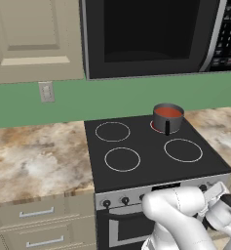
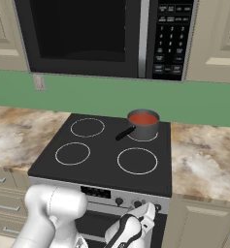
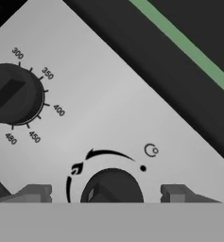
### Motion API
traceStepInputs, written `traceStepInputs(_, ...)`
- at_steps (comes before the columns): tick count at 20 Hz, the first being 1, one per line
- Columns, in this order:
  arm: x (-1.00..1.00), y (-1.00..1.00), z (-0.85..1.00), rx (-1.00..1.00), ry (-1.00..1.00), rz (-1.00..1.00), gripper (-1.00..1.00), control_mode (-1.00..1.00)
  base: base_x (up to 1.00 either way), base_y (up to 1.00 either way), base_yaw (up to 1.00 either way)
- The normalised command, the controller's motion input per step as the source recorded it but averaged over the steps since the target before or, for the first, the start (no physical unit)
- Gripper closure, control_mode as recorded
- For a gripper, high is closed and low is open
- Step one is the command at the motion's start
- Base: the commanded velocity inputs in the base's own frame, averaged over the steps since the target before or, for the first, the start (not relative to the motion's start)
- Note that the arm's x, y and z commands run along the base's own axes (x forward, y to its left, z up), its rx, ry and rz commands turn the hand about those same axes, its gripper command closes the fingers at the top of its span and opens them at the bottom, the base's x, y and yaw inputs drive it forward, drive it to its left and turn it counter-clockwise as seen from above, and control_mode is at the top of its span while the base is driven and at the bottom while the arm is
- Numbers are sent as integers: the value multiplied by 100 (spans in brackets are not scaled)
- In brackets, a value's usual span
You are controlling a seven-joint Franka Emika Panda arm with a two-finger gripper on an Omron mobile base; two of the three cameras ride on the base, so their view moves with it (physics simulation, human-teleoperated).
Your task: Wait until the marinara sauce is simmered to a deep red color and then turn off the stove.
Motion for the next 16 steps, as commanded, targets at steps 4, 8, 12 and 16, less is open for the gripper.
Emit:
traceStepInputs(4,1,-11,-1,0,0,0,-100,-100,0,0,0)
traceStepInputs(8,0,-1,-3,0,0,0,-100,-100,0,0,0)
traceStepInputs(12,0,0,-1,0,0,0,-100,-100,0,0,0)
traceStepInputs(16,0,0,0,0,0,0,-100,-100,0,0,0)
